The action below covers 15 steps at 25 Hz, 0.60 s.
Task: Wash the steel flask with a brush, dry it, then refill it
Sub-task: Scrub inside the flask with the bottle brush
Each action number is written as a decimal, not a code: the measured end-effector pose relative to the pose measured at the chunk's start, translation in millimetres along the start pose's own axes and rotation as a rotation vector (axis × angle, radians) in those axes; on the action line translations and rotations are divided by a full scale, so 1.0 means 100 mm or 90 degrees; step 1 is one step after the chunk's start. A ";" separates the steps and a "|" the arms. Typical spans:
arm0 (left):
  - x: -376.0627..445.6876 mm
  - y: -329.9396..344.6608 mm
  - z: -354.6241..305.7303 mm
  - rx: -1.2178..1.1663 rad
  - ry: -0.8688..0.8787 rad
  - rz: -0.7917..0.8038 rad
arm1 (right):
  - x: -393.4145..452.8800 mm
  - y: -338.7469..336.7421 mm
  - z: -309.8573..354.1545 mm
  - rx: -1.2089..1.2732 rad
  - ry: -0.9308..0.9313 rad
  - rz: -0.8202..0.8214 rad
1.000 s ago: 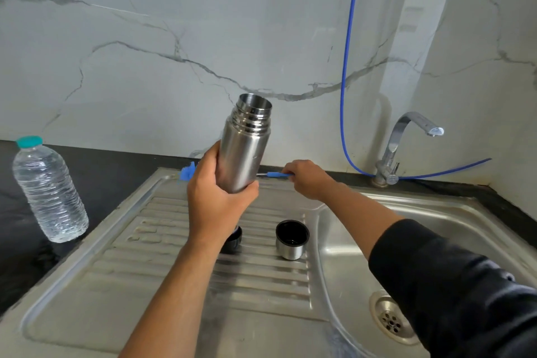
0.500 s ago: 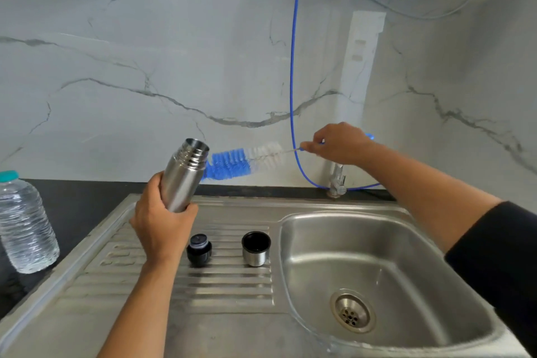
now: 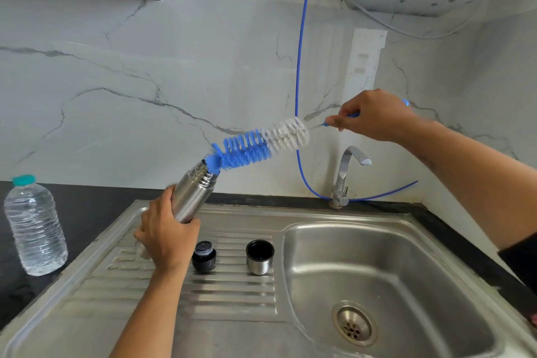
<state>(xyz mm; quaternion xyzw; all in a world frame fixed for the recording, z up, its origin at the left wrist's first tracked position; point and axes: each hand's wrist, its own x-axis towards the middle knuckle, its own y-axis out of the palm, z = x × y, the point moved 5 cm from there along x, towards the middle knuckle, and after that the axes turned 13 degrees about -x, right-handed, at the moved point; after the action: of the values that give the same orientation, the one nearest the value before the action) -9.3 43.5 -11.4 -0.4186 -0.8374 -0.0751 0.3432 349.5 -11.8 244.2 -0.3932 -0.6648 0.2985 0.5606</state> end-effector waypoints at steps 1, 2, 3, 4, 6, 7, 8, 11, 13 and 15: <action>0.00 0.01 -0.01 0.005 0.007 0.004 | 0.02 -0.01 0.04 -0.029 -0.022 -0.010; 0.00 0.01 -0.01 0.009 0.013 0.005 | 0.04 -0.03 0.08 -0.052 -0.041 -0.022; 0.01 0.01 0.00 0.013 0.021 0.006 | 0.07 -0.05 0.10 -0.071 -0.056 -0.034; 0.01 0.01 0.00 0.021 0.034 0.007 | 0.09 -0.09 0.12 -0.087 -0.069 -0.048; 0.02 0.02 0.01 0.044 0.070 0.017 | 0.13 -0.14 0.15 -0.114 -0.098 -0.074; 0.03 0.03 0.01 0.057 0.087 0.025 | 0.15 -0.15 0.17 -0.119 -0.114 -0.089; 0.03 0.04 0.02 0.063 0.096 0.032 | 0.16 -0.14 0.20 -0.121 -0.131 -0.101; 0.04 0.03 0.05 0.038 0.075 0.038 | 0.18 -0.06 0.28 -0.106 -0.178 -0.114; 0.05 0.00 0.08 0.031 0.084 0.044 | 0.19 -0.01 0.30 -0.107 -0.191 -0.123; 0.07 0.01 0.08 0.023 0.108 0.065 | 0.20 -0.01 0.31 -0.087 -0.189 -0.096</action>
<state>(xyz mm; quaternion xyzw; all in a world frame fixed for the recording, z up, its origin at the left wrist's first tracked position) -15.4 51.8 -13.3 -0.4463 -0.7841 -0.0775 0.4242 317.3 6.4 249.8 -0.3307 -0.7867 0.2645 0.4492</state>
